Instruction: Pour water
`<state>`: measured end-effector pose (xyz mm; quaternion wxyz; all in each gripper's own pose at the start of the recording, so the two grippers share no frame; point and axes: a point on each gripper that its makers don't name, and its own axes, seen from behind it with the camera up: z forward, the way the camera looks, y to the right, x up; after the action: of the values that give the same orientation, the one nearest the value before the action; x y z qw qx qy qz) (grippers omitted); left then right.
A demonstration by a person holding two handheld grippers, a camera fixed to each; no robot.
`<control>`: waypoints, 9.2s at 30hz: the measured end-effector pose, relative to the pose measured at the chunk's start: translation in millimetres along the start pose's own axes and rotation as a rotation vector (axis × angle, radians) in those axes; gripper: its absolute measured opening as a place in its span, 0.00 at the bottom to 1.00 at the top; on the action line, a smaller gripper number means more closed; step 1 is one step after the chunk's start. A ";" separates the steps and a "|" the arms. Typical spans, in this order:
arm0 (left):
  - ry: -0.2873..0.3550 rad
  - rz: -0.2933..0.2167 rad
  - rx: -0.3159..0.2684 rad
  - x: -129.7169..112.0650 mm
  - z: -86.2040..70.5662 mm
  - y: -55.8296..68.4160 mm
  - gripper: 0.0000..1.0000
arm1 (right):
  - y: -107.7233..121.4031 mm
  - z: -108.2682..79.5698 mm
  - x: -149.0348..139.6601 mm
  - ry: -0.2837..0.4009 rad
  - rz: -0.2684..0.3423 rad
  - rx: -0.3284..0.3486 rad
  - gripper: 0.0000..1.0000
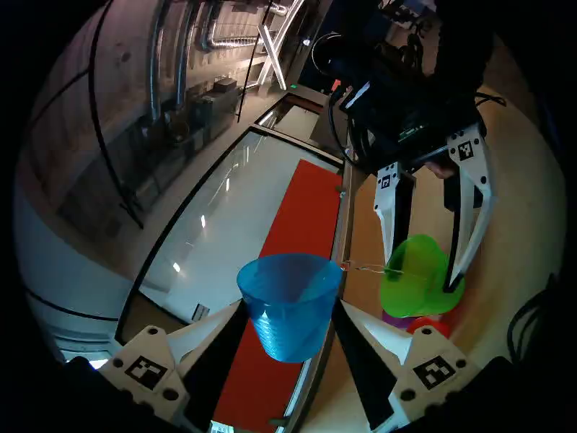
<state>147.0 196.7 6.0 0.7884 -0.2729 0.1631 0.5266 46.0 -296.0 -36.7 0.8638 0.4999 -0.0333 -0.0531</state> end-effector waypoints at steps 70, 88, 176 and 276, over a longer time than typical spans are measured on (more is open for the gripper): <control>0.000 0.197 0.010 10.1 -3.8 1.8 0.81 | 1.7 -0.8 -2.0 0.002 -0.003 -0.007 0.90; 0.002 0.233 0.011 11.3 0.0 4.3 0.81 | 1.0 -1.8 -2.2 0.005 -0.003 -0.009 0.91; 0.005 0.335 0.033 18.9 -4.3 -1.2 0.81 | 3.3 -4.8 -2.9 0.009 -0.002 -0.019 0.90; 0.055 -1.053 -0.060 1.8 -11.5 -19.9 0.81 | 10.1 -13.2 18.8 0.047 -0.021 -0.066 0.90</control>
<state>166.2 185.2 1.1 0.9335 -0.3541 0.0092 0.0564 66.7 -282.0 -34.4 0.8797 0.4728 -0.0061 -0.0514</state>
